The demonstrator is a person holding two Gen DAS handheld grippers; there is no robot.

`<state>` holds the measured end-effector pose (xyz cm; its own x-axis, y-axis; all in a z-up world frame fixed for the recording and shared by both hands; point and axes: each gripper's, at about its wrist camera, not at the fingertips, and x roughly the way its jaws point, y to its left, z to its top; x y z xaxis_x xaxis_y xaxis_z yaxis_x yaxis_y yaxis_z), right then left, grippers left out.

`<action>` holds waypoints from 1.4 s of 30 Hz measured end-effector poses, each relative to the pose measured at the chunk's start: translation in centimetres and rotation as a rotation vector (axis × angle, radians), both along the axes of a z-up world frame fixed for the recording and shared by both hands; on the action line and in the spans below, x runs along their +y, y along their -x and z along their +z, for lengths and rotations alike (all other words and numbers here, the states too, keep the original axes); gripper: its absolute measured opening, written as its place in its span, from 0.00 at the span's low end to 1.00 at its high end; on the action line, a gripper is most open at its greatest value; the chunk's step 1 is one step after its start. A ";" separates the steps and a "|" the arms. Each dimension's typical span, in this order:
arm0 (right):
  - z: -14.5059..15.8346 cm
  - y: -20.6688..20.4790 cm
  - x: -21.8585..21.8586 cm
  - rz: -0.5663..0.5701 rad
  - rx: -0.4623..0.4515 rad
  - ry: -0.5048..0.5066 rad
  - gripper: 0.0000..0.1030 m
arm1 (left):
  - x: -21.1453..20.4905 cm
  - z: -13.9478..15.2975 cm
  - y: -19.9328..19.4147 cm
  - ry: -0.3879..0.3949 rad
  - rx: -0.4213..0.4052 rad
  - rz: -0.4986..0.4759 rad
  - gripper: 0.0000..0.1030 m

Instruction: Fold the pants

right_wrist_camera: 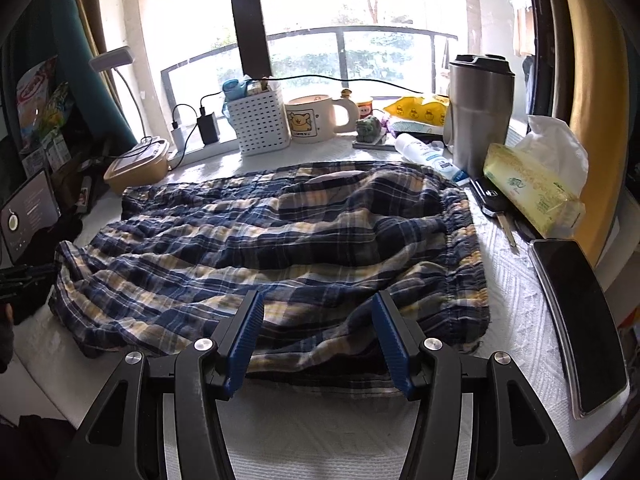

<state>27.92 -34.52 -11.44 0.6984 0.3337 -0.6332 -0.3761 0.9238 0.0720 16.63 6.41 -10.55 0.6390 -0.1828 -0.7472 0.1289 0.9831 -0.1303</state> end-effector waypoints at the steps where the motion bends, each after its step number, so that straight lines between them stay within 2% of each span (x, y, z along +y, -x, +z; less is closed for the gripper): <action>1: 0.1 0.1 0.1 0.004 -0.002 0.002 0.57 | -0.3 -0.1 0.0 -0.001 -0.012 -0.017 0.39; 2: 0.2 0.1 0.2 0.007 -0.004 0.004 0.57 | -0.6 -0.3 0.0 -0.001 -0.013 -0.028 0.36; 3: 0.2 0.2 0.3 0.008 -0.005 0.006 0.57 | -0.8 -0.5 -0.1 -0.001 -0.012 -0.031 0.14; 4: 0.3 0.2 0.3 0.007 -0.007 0.008 0.57 | -0.9 -0.7 -0.2 -0.002 -0.002 -0.031 0.04; 5: 0.4 0.2 0.3 0.004 -0.008 0.009 0.57 | -0.8 -0.8 -0.3 0.000 0.005 -0.028 0.00; 10: 0.7 0.5 0.0 -0.008 -0.012 0.012 0.57 | -0.3 1.1 1.5 0.053 -0.027 -0.046 0.00; 15: 0.8 0.4 -0.1 -0.014 -0.015 0.011 0.57 | 1.4 3.3 4.0 0.120 -0.038 -0.013 0.00; 20: 0.6 0.1 0.2 -0.001 -0.011 0.010 0.57 | 2.7 2.1 5.0 0.135 0.014 0.051 0.00; 22: 0.5 -0.1 0.5 0.007 -0.008 0.008 0.57 | 2.8 1.1 4.7 0.107 0.038 0.059 0.00; 25: 0.1 -0.4 0.9 0.025 0.005 0.012 0.57 | 3.0 -0.8 3.2 0.054 0.113 0.060 0.02; 26: 0.0 -0.5 1.0 0.030 0.012 0.017 0.57 | 3.3 -0.9 2.9 0.044 0.121 0.062 0.06; 28: -0.4 -0.6 1.0 0.032 0.022 0.022 0.57 | 4.0 0.1 2.3 -0.021 0.092 0.093 0.24; 29: -0.6 -0.7 1.0 0.030 0.028 0.022 0.57 | 4.3 0.8 2.1 -0.040 0.074 0.098 0.38; 30: -0.7 -0.8 0.9 0.026 0.032 0.022 0.57 | 4.6 1.6 1.7 -0.051 0.055 0.102 0.45; 33: -0.9 -1.2 0.7 0.014 0.034 0.016 0.57 | 5.2 4.6 -0.2 -0.106 -0.024 0.094 0.50; 35: -0.8 -1.4 0.6 0.013 0.030 0.012 0.57 | 4.3 6.1 -2.5 -0.117 -0.065 0.047 0.51; 38: -0.4 -2.4 0.6 0.011 0.025 0.009 0.57 | 2.0 6.6 -6.8 -0.117 -0.075 -0.049 0.51; 42: 0.7 -4.2 0.9 0.020 0.014 0.033 0.57 | -1.9 5.4 -11.8 -0.120 -0.047 -0.195 0.51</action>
<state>32.16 -33.66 -10.71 0.6829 0.3260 -0.6538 -0.3938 0.9180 0.0465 28.42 4.51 -5.14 0.6350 -0.2178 -0.7412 0.3209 0.9471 -0.0034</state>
